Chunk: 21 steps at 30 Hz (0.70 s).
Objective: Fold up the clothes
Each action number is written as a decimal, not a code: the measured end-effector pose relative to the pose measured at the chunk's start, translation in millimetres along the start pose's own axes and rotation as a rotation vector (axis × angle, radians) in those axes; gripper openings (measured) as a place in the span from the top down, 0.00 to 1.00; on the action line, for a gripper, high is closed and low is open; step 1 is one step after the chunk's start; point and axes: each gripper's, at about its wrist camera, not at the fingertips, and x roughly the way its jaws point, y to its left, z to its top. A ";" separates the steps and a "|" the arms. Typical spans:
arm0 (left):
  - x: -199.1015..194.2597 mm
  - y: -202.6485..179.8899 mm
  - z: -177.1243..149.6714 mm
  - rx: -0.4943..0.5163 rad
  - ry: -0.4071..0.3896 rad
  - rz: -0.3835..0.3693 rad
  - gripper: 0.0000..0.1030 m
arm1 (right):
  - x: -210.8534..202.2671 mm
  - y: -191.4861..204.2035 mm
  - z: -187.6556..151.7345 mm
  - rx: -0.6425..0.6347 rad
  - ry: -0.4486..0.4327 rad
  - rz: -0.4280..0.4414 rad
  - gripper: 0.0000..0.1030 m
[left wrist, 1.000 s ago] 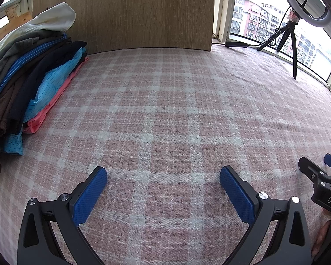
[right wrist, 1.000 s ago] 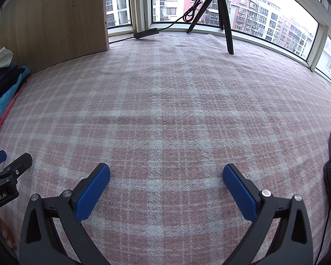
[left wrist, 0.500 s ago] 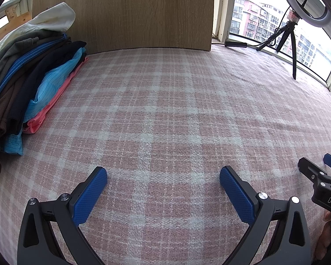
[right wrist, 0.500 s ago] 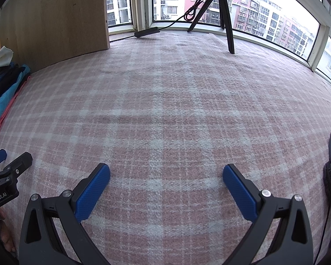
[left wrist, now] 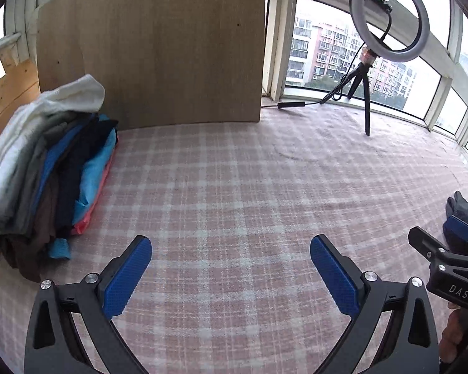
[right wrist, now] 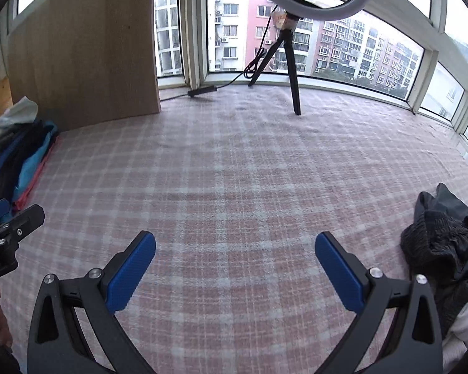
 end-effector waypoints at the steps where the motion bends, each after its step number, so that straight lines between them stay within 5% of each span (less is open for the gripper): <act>1: -10.3 -0.8 2.7 0.010 -0.009 -0.008 0.01 | -11.1 -0.9 0.5 0.009 -0.011 -0.004 0.00; 9: -72.2 -5.2 13.7 0.085 -0.079 -0.083 0.01 | -94.8 -20.8 -2.7 0.084 -0.098 -0.081 0.00; 21: -113.6 -77.7 12.0 0.292 -0.148 -0.291 0.01 | -184.2 -94.0 -58.8 0.283 -0.141 -0.324 0.00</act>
